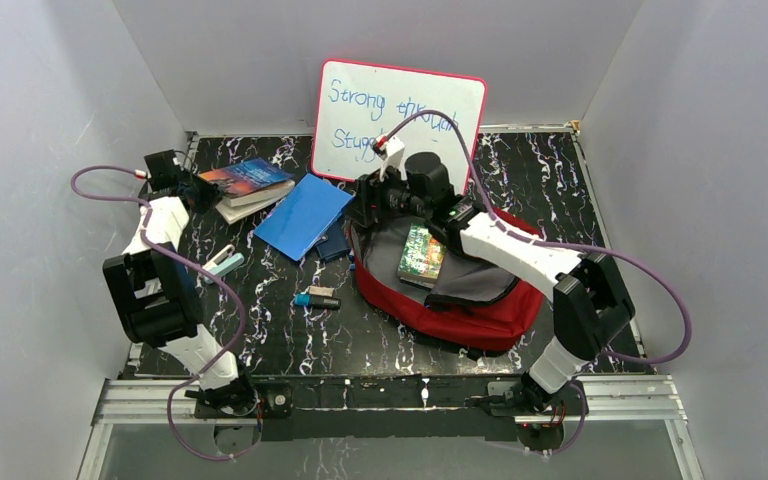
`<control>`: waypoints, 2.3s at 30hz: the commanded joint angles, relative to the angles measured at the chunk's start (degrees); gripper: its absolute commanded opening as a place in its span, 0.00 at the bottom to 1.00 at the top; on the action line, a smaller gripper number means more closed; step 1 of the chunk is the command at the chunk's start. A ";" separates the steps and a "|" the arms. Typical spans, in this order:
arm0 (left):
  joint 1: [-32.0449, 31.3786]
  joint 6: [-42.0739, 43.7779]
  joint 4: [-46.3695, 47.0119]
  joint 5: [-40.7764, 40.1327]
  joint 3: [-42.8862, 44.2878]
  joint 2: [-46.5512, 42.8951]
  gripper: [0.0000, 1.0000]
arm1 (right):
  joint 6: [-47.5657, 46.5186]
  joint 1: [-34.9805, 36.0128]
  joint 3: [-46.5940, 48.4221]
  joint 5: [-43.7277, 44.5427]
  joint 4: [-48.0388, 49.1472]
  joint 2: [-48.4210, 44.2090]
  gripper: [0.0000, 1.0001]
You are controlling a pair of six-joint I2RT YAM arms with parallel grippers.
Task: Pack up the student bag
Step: Pick up the book at the corner of the board.
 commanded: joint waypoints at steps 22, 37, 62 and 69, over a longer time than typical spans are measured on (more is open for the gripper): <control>0.06 -0.46 -1.38 7.48 0.65 -9.29 0.00 | -56.54 15.38 23.02 5.02 47.89 40.65 0.78; -0.39 -0.65 -2.01 8.38 -0.22 -10.29 0.00 | -64.28 15.56 42.99 4.78 40.40 55.01 0.77; -1.19 -1.05 -0.28 11.10 -2.14 -14.25 0.14 | -64.23 15.38 52.12 7.55 41.79 62.54 0.05; -1.15 1.18 -4.69 3.78 2.33 -15.35 0.81 | -62.30 14.84 50.02 7.53 44.19 60.68 0.01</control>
